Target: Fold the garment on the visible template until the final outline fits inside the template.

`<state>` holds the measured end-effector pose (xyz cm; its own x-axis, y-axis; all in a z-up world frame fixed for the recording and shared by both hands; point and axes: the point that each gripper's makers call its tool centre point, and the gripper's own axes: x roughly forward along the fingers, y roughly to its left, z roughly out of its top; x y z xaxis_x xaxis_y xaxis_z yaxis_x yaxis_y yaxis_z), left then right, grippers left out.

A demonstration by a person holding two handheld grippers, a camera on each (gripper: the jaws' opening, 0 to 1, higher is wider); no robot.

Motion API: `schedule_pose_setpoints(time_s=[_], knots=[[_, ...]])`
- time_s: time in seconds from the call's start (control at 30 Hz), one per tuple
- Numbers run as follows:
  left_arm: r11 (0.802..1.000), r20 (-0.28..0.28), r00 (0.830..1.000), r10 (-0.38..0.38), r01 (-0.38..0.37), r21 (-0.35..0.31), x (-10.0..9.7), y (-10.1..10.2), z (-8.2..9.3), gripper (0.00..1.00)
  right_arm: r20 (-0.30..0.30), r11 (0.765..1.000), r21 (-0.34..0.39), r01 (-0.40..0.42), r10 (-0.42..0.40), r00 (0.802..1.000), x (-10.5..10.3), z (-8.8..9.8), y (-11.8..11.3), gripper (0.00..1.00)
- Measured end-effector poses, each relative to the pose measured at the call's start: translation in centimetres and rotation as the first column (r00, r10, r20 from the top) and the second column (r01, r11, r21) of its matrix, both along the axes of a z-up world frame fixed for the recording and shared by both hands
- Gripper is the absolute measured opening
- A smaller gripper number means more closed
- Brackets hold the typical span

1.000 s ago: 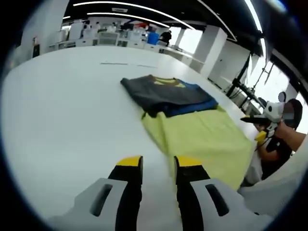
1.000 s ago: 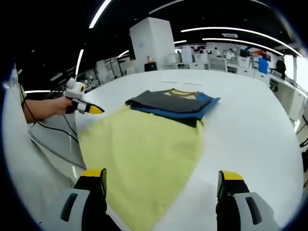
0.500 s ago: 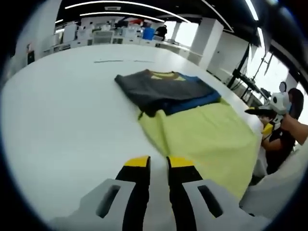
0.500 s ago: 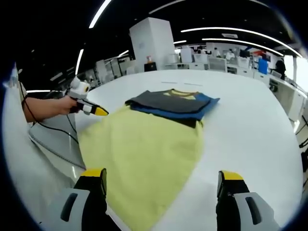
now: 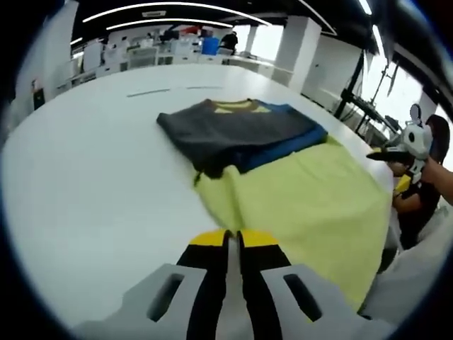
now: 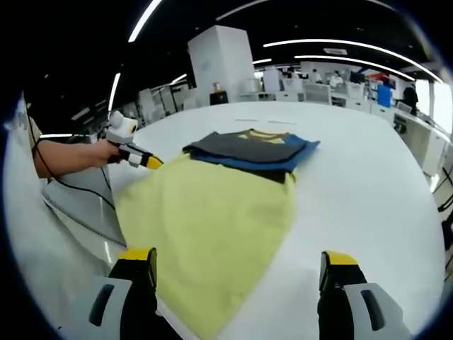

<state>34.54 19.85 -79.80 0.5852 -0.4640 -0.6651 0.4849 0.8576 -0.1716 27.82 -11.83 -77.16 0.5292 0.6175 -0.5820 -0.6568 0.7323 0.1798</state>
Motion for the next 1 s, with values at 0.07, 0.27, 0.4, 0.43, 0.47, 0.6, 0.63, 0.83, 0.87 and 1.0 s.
schedule_pose_setpoints(time_s=[0.07,0.27,0.4,0.43,0.47,0.6,0.63,0.83,0.87,1.0], knots=[[1.0,0.004,1.0,-0.009,0.009,0.015,0.0,-0.1,0.0,0.02,-0.002,1.0,0.001,0.003,-0.003,1.0,-0.1,0.0,-0.1,0.95],[0.998,0.017,0.999,-0.038,0.037,0.055,0.1,-0.3,0.0,0.0,-0.002,1.0,0.001,0.003,-0.003,1.0,0.0,-0.1,-0.1,0.95],[0.997,0.018,0.999,-0.043,0.041,0.061,0.1,-0.1,0.0,0.0,-0.001,1.0,0.003,0.001,-0.001,1.0,0.1,-0.1,0.0,0.95],[0.997,0.018,0.999,-0.043,0.042,0.063,0.1,-0.1,0.0,0.0,-0.001,1.0,0.003,0.0,0.0,1.0,0.1,-0.1,0.0,0.95],[0.997,0.018,0.999,-0.042,0.04,0.066,0.1,0.0,0.0,0.0,-0.001,1.0,0.003,0.0,0.0,1.0,0.2,-0.1,0.0,0.95],[0.997,0.02,0.999,-0.033,0.031,0.075,0.3,0.6,0.1,0.0,-0.001,1.0,0.003,0.0,0.0,1.0,0.2,-0.1,0.0,0.95],[0.997,0.02,0.999,-0.03,0.028,0.075,0.3,0.8,0.1,0.0,-0.002,1.0,0.003,0.001,-0.001,1.0,0.2,-0.2,0.0,0.95],[0.996,0.02,1.0,-0.004,0.002,0.086,0.6,2.2,0.4,0.0,-0.006,1.0,0.003,-0.001,0.001,1.0,0.1,-0.3,0.1,0.95],[0.996,0.022,1.0,-0.001,-0.001,0.087,0.7,2.4,0.5,0.0,-0.007,1.0,0.002,-0.002,0.002,1.0,0.1,-0.3,0.1,0.95],[0.994,0.026,1.0,-0.003,0.0,0.106,0.7,2.9,0.6,0.0,-0.007,1.0,0.003,-0.001,0.001,1.0,0.2,-0.3,0.1,0.95]])
